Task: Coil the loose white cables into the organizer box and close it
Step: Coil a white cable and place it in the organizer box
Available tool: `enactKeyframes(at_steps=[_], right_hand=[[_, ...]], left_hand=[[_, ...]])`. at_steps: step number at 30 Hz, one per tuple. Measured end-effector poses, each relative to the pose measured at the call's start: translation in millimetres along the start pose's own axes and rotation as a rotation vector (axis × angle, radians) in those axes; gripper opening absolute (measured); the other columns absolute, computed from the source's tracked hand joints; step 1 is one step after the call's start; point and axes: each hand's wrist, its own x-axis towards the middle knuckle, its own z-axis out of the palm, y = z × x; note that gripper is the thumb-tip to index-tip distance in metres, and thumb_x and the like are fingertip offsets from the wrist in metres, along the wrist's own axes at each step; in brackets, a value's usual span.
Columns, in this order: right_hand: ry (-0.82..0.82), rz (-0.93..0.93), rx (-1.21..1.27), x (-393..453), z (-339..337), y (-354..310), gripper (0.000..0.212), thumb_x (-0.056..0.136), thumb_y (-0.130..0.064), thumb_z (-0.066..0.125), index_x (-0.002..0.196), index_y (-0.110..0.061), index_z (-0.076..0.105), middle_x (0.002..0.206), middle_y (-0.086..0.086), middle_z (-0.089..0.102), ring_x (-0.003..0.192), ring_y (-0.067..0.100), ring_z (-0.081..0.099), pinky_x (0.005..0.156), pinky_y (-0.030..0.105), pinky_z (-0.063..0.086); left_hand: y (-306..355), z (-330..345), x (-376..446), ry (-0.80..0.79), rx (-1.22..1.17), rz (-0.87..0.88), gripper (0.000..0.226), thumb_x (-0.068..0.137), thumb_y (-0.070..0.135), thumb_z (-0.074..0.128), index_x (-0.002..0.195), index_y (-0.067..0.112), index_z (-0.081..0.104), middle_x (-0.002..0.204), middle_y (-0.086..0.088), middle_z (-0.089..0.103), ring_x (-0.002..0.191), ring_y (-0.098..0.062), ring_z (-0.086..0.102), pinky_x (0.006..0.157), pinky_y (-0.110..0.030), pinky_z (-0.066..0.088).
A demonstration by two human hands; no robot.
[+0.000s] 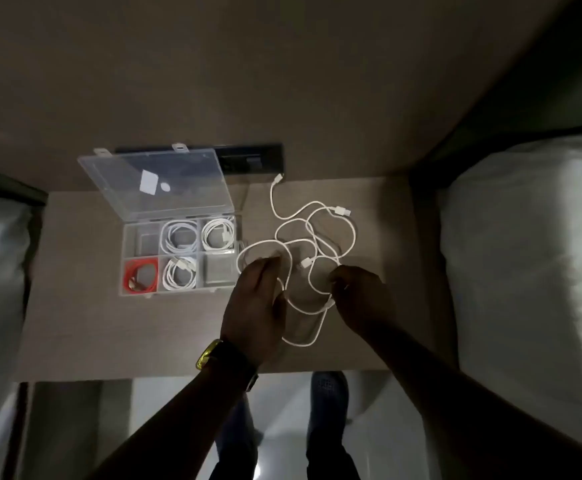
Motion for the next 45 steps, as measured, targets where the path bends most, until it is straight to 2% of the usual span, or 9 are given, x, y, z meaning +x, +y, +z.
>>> enactKeyframes(at_steps=[5,11,14,19,23,26,31,40,45], right_hand=[[-0.235,-0.025,-0.154,-10,30,3,0.033,0.093,-0.021,0.053,0.124,-0.029,0.064,0.132,0.003,0.055,0.12,0.028,0.055,0.095,0.04,0.05],[0.002,-0.423,-0.249,-4,7,-19,0.01,0.091,-0.025,0.063,0.094,-0.027,0.072,0.109,0.001,0.06,0.108,0.027,0.052,0.067,0.032,0.052],[-0.002,-0.656,-0.088,-8,-23,-37,0.012,0.091,-0.019,0.063,0.097,-0.027,0.07,0.104,-0.004,0.063,0.101,0.019,0.053,0.072,0.029,0.047],[0.102,-0.149,0.63,-8,-53,-71,0.024,0.086,-0.016,0.075,0.104,-0.019,0.059,0.102,-0.006,0.066,0.098,0.01,0.064,0.072,0.012,0.048],[-0.343,-0.128,1.021,-22,-47,-99,0.035,0.098,-0.012,0.058,0.133,-0.009,0.052,0.107,0.015,0.068,0.1,0.019,0.066,0.087,0.027,0.053],[-0.363,-0.139,0.902,-27,-43,-105,0.022,0.095,-0.016,0.059,0.116,-0.01,0.058,0.067,0.011,0.055,0.06,0.019,0.051,0.059,0.034,0.044],[-0.123,-0.467,0.296,-19,-58,-98,0.014,0.098,-0.031,0.056,0.095,-0.023,0.067,0.075,-0.006,0.067,0.07,0.009,0.062,0.068,0.036,0.051],[-0.118,-0.782,-0.111,-8,-92,-90,0.023,0.099,-0.04,0.044,0.107,-0.033,0.065,0.093,-0.008,0.069,0.088,0.016,0.067,0.066,0.038,0.055],[0.001,-0.711,0.044,1,-94,-99,0.016,0.099,-0.037,0.05,0.101,-0.031,0.065,0.086,-0.008,0.069,0.08,0.012,0.066,0.067,0.038,0.053]], left_hand=[[-1,8,-15,-0.028,-0.021,-0.102,0.059,0.076,-0.001,0.066,0.132,0.009,0.053,0.124,-0.015,0.061,0.11,-0.029,0.052,0.095,-0.024,0.036],[2,9,-21,-0.11,-0.064,-0.102,0.046,0.077,0.012,0.068,0.122,0.013,0.06,0.12,-0.01,0.064,0.11,-0.028,0.057,0.092,-0.028,0.042],[17,-2,-8,-0.069,-0.158,-0.006,0.025,0.082,0.015,0.066,0.106,0.022,0.063,0.1,-0.005,0.072,0.093,-0.018,0.06,0.081,-0.021,0.04],[42,-37,18,-0.063,-0.847,-0.418,0.024,0.095,0.022,0.055,0.078,0.022,0.073,0.068,0.002,0.07,0.072,-0.015,0.066,0.073,-0.033,0.052],[53,-70,34,-0.003,-1.447,-0.603,0.024,0.084,0.018,0.063,0.103,0.006,0.072,0.09,-0.01,0.074,0.087,-0.02,0.069,0.073,-0.031,0.058],[42,-89,33,0.029,-1.661,-0.727,0.022,0.076,0.008,0.065,0.096,0.003,0.071,0.081,-0.009,0.073,0.077,-0.019,0.07,0.064,-0.027,0.059],[15,-97,11,0.037,-1.968,-0.978,0.011,0.078,0.007,0.063,0.088,0.008,0.069,0.074,-0.003,0.072,0.073,-0.017,0.074,0.068,-0.034,0.062],[12,-108,-2,-0.582,-1.14,-0.582,0.033,0.075,0.017,0.074,0.106,0.006,0.074,0.101,-0.009,0.074,0.083,-0.013,0.066,0.061,-0.021,0.05],[36,-104,-2,-0.694,-1.155,-0.498,0.033,0.091,0.038,0.059,0.08,0.01,0.071,0.065,0.002,0.058,0.059,-0.01,0.044,0.051,-0.019,0.035]])
